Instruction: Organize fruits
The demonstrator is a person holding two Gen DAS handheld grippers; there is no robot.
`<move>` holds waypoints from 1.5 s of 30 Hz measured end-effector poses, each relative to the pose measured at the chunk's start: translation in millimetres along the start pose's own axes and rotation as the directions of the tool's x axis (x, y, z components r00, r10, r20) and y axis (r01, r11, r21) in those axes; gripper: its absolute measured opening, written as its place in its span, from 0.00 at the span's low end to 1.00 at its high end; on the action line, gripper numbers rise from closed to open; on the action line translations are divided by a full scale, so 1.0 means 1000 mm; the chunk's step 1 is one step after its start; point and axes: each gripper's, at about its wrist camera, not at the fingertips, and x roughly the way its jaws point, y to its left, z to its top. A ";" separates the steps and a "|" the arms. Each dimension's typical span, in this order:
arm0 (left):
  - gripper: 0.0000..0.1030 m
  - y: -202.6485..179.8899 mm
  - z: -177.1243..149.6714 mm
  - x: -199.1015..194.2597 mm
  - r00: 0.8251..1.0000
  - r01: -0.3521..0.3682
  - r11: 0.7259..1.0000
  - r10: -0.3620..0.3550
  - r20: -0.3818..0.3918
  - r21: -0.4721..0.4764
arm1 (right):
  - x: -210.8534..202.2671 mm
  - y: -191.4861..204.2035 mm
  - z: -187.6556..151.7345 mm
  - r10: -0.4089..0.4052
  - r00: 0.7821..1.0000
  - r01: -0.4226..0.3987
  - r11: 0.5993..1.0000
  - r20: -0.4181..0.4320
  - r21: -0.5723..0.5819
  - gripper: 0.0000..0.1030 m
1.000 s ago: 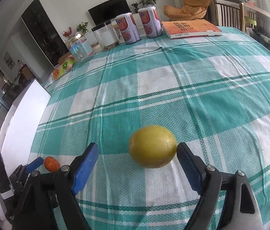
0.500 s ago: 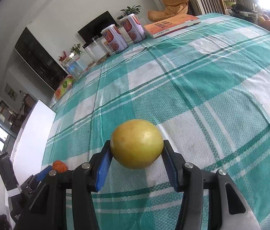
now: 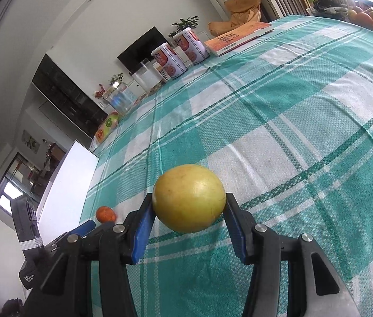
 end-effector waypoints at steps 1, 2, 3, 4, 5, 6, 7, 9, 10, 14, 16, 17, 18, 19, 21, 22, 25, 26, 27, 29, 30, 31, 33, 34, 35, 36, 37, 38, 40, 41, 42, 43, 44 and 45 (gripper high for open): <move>0.94 0.001 0.001 -0.001 1.000 0.001 1.000 -0.001 0.010 -0.001 | 0.000 -0.001 0.000 0.004 1.000 -0.004 1.000 0.001 0.005 0.50; 0.94 0.002 0.002 -0.001 1.000 0.001 1.000 -0.001 0.018 0.000 | 0.001 -0.002 0.000 0.007 1.000 -0.007 1.000 0.002 0.008 0.50; 0.94 0.002 0.003 -0.001 1.000 -0.002 1.000 0.002 0.023 0.000 | 0.001 -0.002 0.000 0.009 1.000 -0.009 1.000 0.003 0.009 0.50; 0.94 0.001 0.004 0.000 1.000 -0.008 1.000 0.008 0.024 0.001 | 0.001 -0.002 0.000 0.011 1.000 -0.011 1.000 0.003 0.007 0.50; 0.94 0.000 0.005 0.001 1.000 -0.013 1.000 0.013 0.026 0.006 | 0.001 -0.001 0.000 0.013 1.000 -0.013 1.000 0.003 0.006 0.50; 0.93 -0.003 0.006 0.002 0.999 -0.021 1.000 0.021 0.033 0.017 | 0.001 -0.001 0.000 0.013 1.000 -0.013 1.000 0.005 0.004 0.50; 0.83 -0.005 0.006 0.002 0.999 -0.030 0.999 0.028 0.044 0.029 | 0.000 0.000 0.000 0.014 1.000 -0.014 1.000 0.008 0.001 0.50; 0.32 -0.010 0.006 0.005 0.999 -0.018 0.998 0.016 0.032 0.053 | -0.001 0.001 0.000 0.016 1.000 -0.016 1.000 0.012 -0.006 0.50; 0.30 -0.012 0.006 0.006 1.000 -0.012 0.998 0.011 0.016 0.059 | -0.001 0.002 -0.001 0.016 1.000 -0.016 1.000 0.012 -0.012 0.50; 0.30 -0.010 0.003 -0.021 0.998 0.047 0.999 -0.047 0.034 -0.002 | -0.003 0.011 -0.002 0.028 1.000 -0.027 0.998 0.013 -0.052 0.50; 0.29 -0.009 0.001 -0.045 0.995 0.096 0.995 -0.095 0.037 -0.031 | -0.006 0.019 -0.003 0.049 0.999 -0.048 0.996 0.014 -0.077 0.50; 0.29 -0.009 0.000 -0.058 0.993 0.111 0.993 -0.110 0.042 -0.035 | -0.007 0.023 -0.004 0.063 0.998 -0.062 0.994 0.009 -0.088 0.50; 0.30 -0.008 -0.002 -0.069 0.992 0.122 0.992 -0.121 0.039 -0.038 | -0.008 0.026 -0.006 0.076 0.997 -0.076 0.993 -0.002 -0.093 0.50; 0.29 -0.006 -0.004 -0.081 0.990 0.139 0.989 -0.137 0.039 -0.049 | -0.008 0.029 -0.009 0.091 0.996 -0.092 0.991 -0.015 -0.094 0.50; 0.29 0.002 -0.007 -0.105 0.985 0.171 0.982 -0.168 0.042 -0.078 | -0.009 0.035 -0.014 0.126 0.991 -0.129 0.988 -0.037 -0.087 0.50; 0.29 0.008 -0.009 -0.118 0.982 0.187 0.977 -0.184 0.043 -0.098 | -0.010 0.040 -0.017 0.146 0.988 -0.150 0.985 -0.050 -0.086 0.50; 0.29 0.033 -0.009 -0.164 0.970 0.241 0.957 -0.232 0.073 -0.163 | -0.016 0.073 -0.025 0.223 0.969 -0.236 0.964 -0.105 -0.121 0.50; 0.29 0.043 -0.009 -0.180 0.968 0.247 0.952 -0.234 0.092 -0.180 | -0.019 0.091 -0.028 0.261 0.956 -0.279 0.950 -0.132 -0.143 0.50; 0.30 0.055 -0.009 -0.196 0.968 0.240 0.952 -0.221 0.115 -0.190 | -0.023 0.112 -0.032 0.298 0.941 -0.323 0.931 -0.159 -0.169 0.50; 0.30 0.081 -0.008 -0.222 0.977 0.177 0.962 -0.147 0.152 -0.208 | -0.028 0.160 -0.043 0.353 0.909 -0.402 0.885 -0.223 -0.237 0.50; 0.30 0.096 -0.009 -0.230 0.982 0.135 0.965 -0.100 0.160 -0.226 | -0.028 0.185 -0.049 0.373 0.889 -0.439 0.859 -0.266 -0.263 0.50; 0.30 0.112 -0.011 -0.235 0.986 0.088 0.965 -0.049 0.161 -0.248 | -0.027 0.211 -0.057 0.389 0.868 -0.475 0.831 -0.309 -0.288 0.50; 0.30 0.144 -0.015 -0.232 0.989 -0.025 0.955 0.066 0.129 -0.294 | -0.020 0.260 -0.078 0.389 0.827 -0.532 0.774 -0.406 -0.344 0.50; 0.30 0.159 -0.017 -0.226 0.989 -0.071 0.947 0.107 0.101 -0.313 | -0.015 0.283 -0.091 0.369 0.810 -0.550 0.747 -0.455 -0.373 0.50; 0.30 0.173 -0.020 -0.220 0.987 -0.106 0.939 0.139 0.079 -0.328 | -0.010 0.304 -0.104 0.339 0.797 -0.561 0.722 -0.500 -0.404 0.50; 0.31 0.185 -0.022 -0.212 0.982 -0.152 0.930 0.179 0.052 -0.336 | -0.004 0.323 -0.118 0.305 0.787 -0.569 0.694 -0.536 -0.441 0.50; 0.31 0.195 -0.027 -0.204 0.976 -0.200 0.920 0.219 0.020 -0.337 | 0.003 0.339 -0.131 0.262 0.782 -0.570 0.669 -0.566 -0.477 0.50; 0.31 0.203 -0.029 -0.197 0.968 -0.236 0.910 0.250 -0.004 -0.342 | 0.010 0.352 -0.143 0.214 0.781 -0.563 0.648 -0.587 -0.513 0.50; 0.47 0.215 -0.035 -0.188 0.955 -0.290 0.888 0.295 -0.040 -0.356 | 0.024 0.372 -0.167 0.137 0.774 -0.557 0.612 -0.619 -0.561 0.50; 0.55 0.220 -0.037 -0.187 0.948 -0.310 0.878 0.314 -0.049 -0.364 | 0.031 0.378 -0.175 0.109 0.771 -0.554 0.602 -0.627 -0.575 0.50; 0.69 0.221 -0.039 -0.187 0.942 -0.326 0.871 0.332 -0.048 -0.369 | 0.038 0.383 -0.181 0.086 0.774 -0.544 0.599 -0.628 -0.588 0.50; 0.77 0.224 -0.041 -0.192 0.935 -0.341 0.863 0.352 -0.040 -0.372 | 0.043 0.386 -0.183 0.074 0.779 -0.533 0.601 -0.623 -0.596 0.53; 0.78 0.225 -0.042 -0.195 0.927 -0.357 0.856 0.373 -0.032 -0.373 | 0.046 0.387 -0.183 0.079 0.783 -0.530 0.606 -0.617 -0.594 0.61; 0.81 0.225 -0.043 -0.199 0.920 -0.374 0.851 0.392 -0.029 -0.370 | 0.048 0.388 -0.181 0.090 0.786 -0.527 0.615 -0.611 -0.586 0.65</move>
